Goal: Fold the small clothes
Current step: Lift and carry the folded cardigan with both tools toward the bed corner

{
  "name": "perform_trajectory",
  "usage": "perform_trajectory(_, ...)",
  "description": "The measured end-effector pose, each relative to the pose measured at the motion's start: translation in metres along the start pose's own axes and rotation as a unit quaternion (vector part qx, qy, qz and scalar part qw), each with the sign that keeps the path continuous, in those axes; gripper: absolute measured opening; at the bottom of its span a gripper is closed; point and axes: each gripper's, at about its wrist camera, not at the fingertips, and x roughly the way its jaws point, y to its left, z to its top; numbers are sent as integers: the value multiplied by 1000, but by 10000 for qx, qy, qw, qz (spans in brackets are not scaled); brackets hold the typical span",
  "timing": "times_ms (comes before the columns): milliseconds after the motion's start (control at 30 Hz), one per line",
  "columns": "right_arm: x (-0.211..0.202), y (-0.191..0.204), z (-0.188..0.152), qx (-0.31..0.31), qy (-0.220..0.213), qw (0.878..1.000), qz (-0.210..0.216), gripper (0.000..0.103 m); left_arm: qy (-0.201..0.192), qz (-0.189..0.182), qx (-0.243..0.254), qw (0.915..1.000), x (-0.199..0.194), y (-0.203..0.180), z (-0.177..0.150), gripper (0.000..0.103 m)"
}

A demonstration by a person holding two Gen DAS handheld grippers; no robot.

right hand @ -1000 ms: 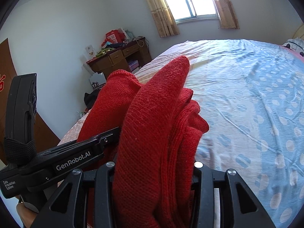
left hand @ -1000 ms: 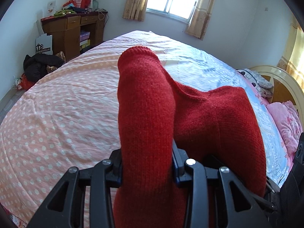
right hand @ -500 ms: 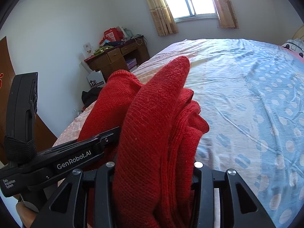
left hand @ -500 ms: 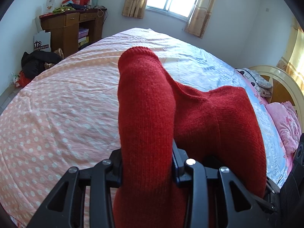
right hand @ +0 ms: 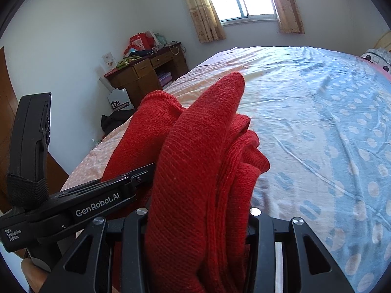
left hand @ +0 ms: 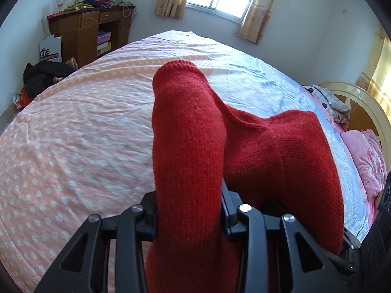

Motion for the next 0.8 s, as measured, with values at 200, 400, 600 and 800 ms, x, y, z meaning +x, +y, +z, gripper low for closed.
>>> perform_trajectory(200, 19, 16, 8, -71, 53, 9997, 211, 42, -69, 207, -146, 9997, -4, 21, 8, 39)
perform_trajectory(400, 42, 43, 16, -196, 122, 9989, 409, 42, -141, 380, -362, 9985, -6, 46, 15, 39)
perform_trajectory(600, 62, 59, 23, -298, 177, 9978, 559, 42, -208, 543, -506, 9970, -3, 68, 23, 39)
perform_trajectory(800, 91, 79, 34, -408, 223, 9964, 711, 42, -271, 728, -577, 9953, 4, 90, 39, 39)
